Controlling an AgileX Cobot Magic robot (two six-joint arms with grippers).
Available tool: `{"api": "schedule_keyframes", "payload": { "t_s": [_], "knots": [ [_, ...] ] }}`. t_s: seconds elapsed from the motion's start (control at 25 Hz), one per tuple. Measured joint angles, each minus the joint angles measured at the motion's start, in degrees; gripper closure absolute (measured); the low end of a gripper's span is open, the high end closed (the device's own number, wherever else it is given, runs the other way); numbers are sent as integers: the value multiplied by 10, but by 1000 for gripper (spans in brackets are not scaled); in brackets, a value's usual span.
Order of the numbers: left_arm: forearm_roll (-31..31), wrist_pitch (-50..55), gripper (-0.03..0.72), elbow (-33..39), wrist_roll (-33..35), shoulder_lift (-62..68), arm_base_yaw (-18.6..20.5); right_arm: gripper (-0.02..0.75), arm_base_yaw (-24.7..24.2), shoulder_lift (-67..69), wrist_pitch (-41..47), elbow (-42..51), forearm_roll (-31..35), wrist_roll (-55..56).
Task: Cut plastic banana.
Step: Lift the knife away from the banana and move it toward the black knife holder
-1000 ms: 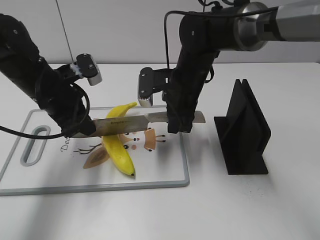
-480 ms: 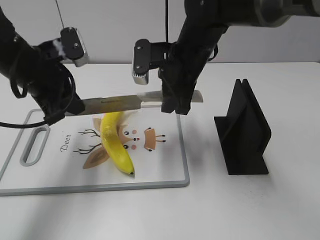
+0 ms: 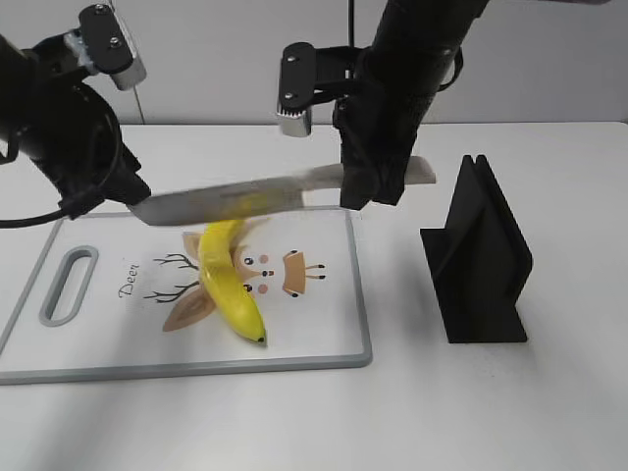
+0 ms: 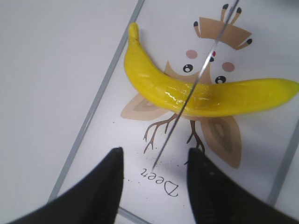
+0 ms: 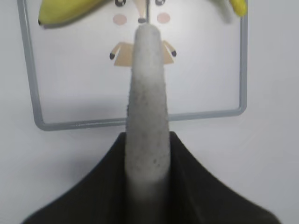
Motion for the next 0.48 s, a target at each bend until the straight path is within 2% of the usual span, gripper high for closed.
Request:
{"api": "schedule_keyframes", "payload": {
  "t_s": [0.08, 0.16, 0.28, 0.48],
  "knots": [
    [0, 1, 167, 1, -1, -4, 1, 557, -3, 0, 12, 0, -11, 3],
    [0, 0, 86, 3, -3, -17, 1, 557, -3, -1, 25, 1, -14, 13],
    [1, -6, 55, 4, -32, -42, 1, 557, -3, -9, 34, 1, -10, 49],
    [18, -15, 46, 4, -126, -82, 8, 557, -4, -51, 33, 1, 7, 116]
  ]
}}
